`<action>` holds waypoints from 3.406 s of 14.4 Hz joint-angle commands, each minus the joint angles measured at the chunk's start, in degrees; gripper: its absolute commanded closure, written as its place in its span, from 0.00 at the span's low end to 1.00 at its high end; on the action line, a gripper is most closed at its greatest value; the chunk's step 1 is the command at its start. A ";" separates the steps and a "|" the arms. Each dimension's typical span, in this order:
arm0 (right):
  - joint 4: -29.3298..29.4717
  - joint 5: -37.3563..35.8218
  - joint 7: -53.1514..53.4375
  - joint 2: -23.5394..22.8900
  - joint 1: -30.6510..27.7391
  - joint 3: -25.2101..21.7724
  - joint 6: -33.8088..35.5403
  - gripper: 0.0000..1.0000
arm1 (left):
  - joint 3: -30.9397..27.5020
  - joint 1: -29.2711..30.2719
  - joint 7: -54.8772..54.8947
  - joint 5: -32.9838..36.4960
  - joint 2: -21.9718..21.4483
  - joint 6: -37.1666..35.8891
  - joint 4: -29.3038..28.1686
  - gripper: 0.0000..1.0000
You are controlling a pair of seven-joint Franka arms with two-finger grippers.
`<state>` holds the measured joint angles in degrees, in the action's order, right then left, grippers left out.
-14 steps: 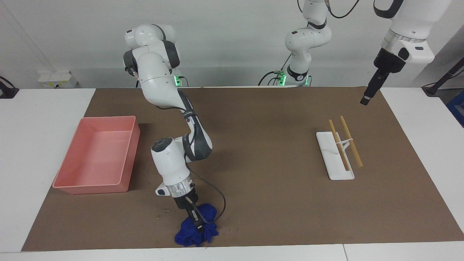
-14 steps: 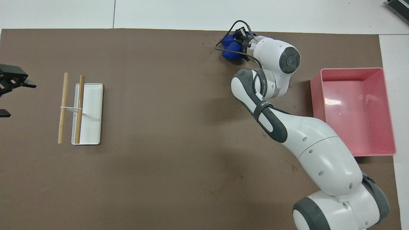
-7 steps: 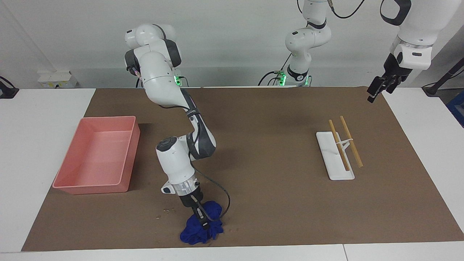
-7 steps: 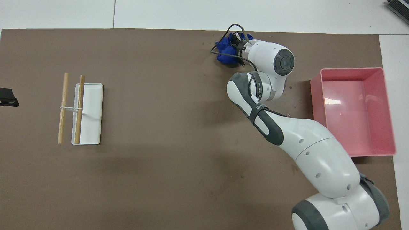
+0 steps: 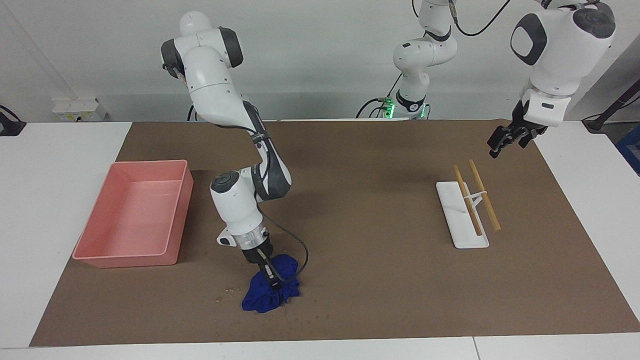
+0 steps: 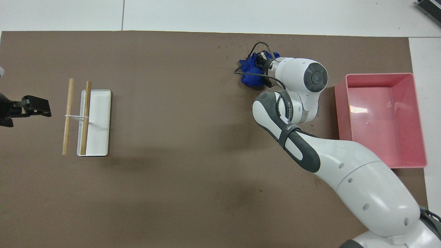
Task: Wipe water with towel using both arms
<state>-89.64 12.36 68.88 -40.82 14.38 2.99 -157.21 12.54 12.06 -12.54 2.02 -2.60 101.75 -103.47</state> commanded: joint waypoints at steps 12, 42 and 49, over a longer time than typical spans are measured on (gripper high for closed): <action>-30.95 0.12 -7.70 29.64 -0.84 0.09 31.42 1.00 | -0.77 -6.35 -0.03 -4.39 -0.39 5.13 -4.20 0.00; -32.63 -1.55 -73.19 36.16 -37.85 0.44 33.28 0.00 | -0.24 -9.60 -4.42 -0.09 3.13 1.52 -1.03 0.00; -17.00 -12.71 -70.04 39.24 -26.44 0.79 46.51 0.00 | -0.24 -9.69 -4.42 -0.09 3.13 1.79 -0.94 0.00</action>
<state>-112.04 1.86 -3.17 -1.73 -14.28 3.64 -117.05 12.84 3.12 -16.02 1.08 1.29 103.70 -104.30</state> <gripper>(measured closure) 0.000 0.000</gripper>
